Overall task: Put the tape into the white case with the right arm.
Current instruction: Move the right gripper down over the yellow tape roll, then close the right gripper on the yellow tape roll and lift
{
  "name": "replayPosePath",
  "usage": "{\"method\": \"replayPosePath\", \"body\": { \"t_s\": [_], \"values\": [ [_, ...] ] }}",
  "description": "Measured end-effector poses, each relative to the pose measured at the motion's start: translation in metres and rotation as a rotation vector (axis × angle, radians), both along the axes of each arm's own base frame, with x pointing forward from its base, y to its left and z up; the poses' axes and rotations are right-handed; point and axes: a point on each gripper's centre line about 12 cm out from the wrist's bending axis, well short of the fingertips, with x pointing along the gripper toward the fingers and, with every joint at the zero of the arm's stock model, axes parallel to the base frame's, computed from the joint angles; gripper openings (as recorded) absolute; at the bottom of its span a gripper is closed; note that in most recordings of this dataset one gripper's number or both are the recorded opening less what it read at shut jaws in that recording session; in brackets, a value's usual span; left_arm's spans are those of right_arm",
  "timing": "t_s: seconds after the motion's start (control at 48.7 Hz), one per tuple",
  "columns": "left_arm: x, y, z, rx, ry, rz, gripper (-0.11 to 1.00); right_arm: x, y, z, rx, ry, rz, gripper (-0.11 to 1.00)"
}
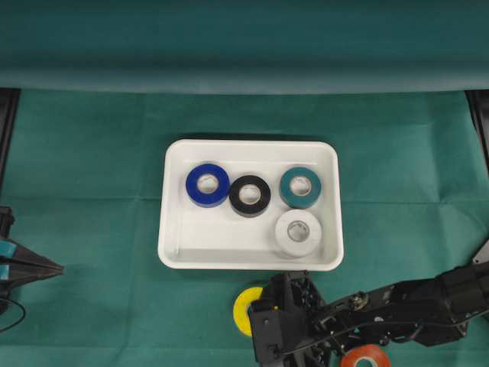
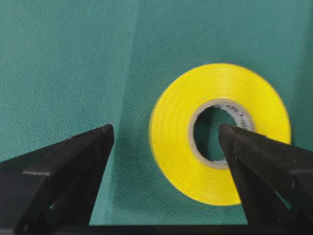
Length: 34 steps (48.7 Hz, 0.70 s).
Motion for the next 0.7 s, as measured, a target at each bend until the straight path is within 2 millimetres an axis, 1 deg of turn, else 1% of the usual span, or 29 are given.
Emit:
{"method": "replayPosePath", "body": {
  "t_s": [0.082, 0.287, 0.349, 0.39, 0.41, 0.493, 0.575, 0.636, 0.698],
  "values": [
    [0.0000, 0.0000, 0.0000, 0.000, 0.000, 0.000, 0.00, 0.0001, 0.0006, -0.0046, 0.002, 0.007, 0.003, 0.73],
    [0.0001, 0.0000, 0.0000, 0.000, 0.000, 0.000, 0.00, 0.0012, 0.0010, -0.0042, 0.004, 0.003, 0.004, 0.72],
    [0.0001, 0.0000, -0.0002, 0.000, 0.002, 0.000, 0.00, 0.0006, 0.0008, -0.0053, 0.005, 0.008, 0.002, 0.68],
    [0.0001, 0.0000, -0.0002, 0.000, 0.002, 0.000, 0.00, 0.0011, 0.0003, -0.0049, 0.005, 0.006, 0.000, 0.62],
    [0.0000, 0.0000, 0.0000, 0.000, 0.000, 0.000, 0.00, 0.0010, 0.0009, -0.0049, 0.005, 0.006, 0.002, 0.57],
    [0.0000, 0.0000, 0.0000, 0.000, 0.000, 0.000, 0.00, 0.0024, 0.0005, -0.0037, 0.006, 0.003, -0.002, 0.33],
    [0.0000, 0.0000, 0.0002, -0.002, -0.002, 0.000, 0.00, 0.0047, 0.0000, -0.0017, 0.005, -0.003, -0.003, 0.12],
    [0.0001, 0.0000, -0.0002, -0.002, 0.002, 0.000, 0.00, 0.0063, -0.0017, -0.0005, 0.003, -0.007, -0.006, 0.03],
    [0.0000, -0.0002, 0.0000, -0.002, 0.000, -0.001, 0.00, 0.0080, -0.0022, 0.0011, 0.004, -0.010, -0.011, 0.01]
  ]
}}
